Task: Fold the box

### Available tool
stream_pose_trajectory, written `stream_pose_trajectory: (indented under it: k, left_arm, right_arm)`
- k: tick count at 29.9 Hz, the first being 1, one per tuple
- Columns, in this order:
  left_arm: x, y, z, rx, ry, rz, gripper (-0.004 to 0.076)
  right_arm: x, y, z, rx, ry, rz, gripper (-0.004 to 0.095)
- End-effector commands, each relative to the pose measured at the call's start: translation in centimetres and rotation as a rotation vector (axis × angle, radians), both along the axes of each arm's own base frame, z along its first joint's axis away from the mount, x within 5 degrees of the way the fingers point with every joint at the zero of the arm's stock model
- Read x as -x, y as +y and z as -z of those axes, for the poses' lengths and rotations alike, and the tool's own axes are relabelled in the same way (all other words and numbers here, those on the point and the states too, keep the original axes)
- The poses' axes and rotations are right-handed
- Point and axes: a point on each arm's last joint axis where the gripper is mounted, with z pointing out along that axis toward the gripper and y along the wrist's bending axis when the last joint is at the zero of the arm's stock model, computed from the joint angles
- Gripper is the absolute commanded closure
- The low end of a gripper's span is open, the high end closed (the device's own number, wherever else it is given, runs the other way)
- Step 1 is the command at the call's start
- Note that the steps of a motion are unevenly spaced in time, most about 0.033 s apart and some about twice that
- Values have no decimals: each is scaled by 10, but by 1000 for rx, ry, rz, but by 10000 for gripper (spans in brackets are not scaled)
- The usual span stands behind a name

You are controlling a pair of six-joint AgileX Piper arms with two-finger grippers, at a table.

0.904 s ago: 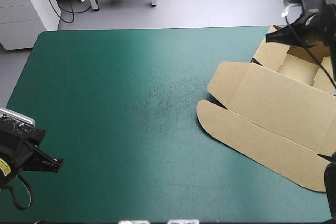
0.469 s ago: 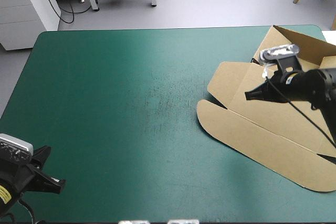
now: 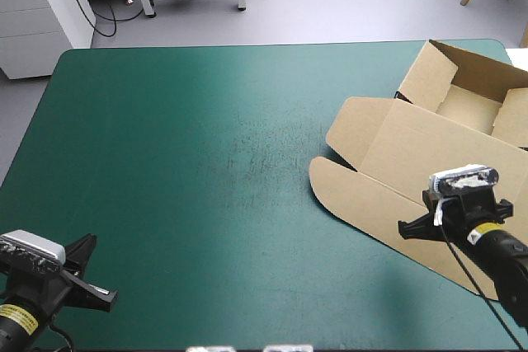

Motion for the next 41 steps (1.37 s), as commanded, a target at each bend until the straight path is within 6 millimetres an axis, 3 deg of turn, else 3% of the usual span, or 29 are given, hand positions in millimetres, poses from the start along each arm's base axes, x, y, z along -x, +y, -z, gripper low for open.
stream_pose_trajectory:
  k: [1,5,14,18,32,41]
  left_arm:
    - [-2,-3,-7,43,-96,24,734]
    - [-1,-3,1,47,-119,30,734]
    - [10,2,27,75,-148,29,734]
    - [17,6,24,105,-205,31,734]
    - [33,12,27,145,-227,31,734]
    - [33,11,26,158,-222,37,734]
  right_arm:
    - [16,-3,-10,-39,-188,22,927]
    - [39,-5,1,-72,-237,31,927]
    - [87,-10,-9,-112,-449,23,927]
    - [102,-10,-6,-131,-445,7,927]
    - [136,-13,-8,-151,-600,-7,927]
    - [136,-13,-7,-150,-597,-10,927]
